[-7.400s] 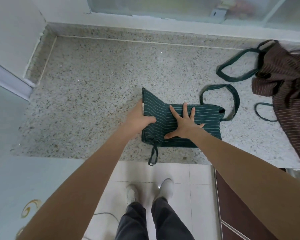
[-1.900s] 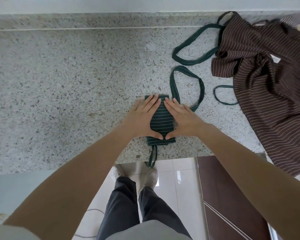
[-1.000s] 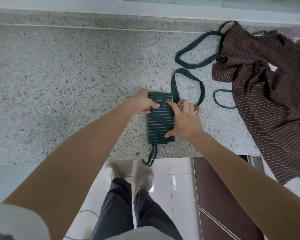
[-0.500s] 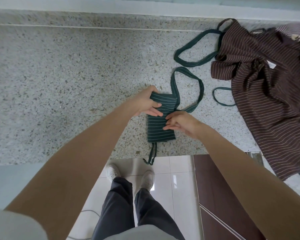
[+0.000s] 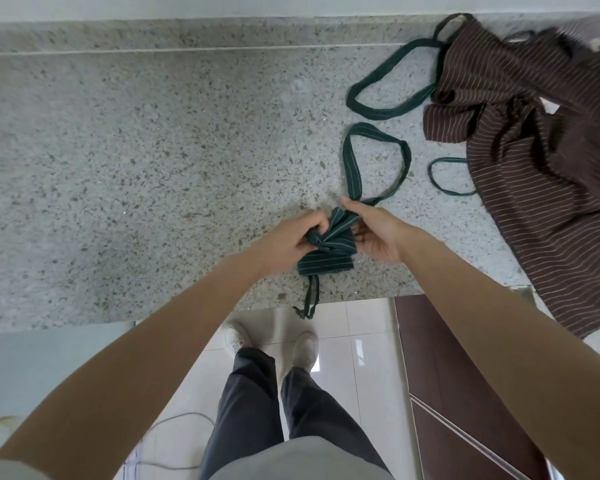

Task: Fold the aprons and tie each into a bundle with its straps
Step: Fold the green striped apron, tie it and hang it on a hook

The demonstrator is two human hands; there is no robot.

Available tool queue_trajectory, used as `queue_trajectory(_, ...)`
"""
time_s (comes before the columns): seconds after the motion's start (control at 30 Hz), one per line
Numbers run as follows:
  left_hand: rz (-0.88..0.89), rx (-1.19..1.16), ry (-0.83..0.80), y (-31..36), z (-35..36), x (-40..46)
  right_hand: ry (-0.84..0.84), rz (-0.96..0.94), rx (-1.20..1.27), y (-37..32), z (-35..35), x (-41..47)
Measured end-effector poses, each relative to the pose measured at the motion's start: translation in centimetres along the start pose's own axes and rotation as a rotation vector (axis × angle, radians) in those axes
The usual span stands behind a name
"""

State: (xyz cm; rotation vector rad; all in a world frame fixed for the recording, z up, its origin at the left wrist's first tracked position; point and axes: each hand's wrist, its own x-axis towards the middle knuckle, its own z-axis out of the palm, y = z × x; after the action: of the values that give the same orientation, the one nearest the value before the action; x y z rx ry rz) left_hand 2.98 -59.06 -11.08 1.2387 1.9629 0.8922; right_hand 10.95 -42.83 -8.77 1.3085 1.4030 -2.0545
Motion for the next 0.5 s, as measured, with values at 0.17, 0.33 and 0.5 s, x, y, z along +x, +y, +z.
queue_trajectory(0.17,0.072,0.116,-0.041,-0.4,0.6,-0.2,0.020,0.010,-0.031,0.8,0.2,0.2)
queue_trajectory(0.33,0.127,0.150,-0.057,-1.2,1.3,-0.2,0.022,-0.004,-0.072,1.3,0.3,0.1)
queue_trajectory(0.5,-0.313,-0.472,0.101,1.1,0.2,-0.4,-0.108,-0.057,-0.024,1.7,-0.1,-0.4)
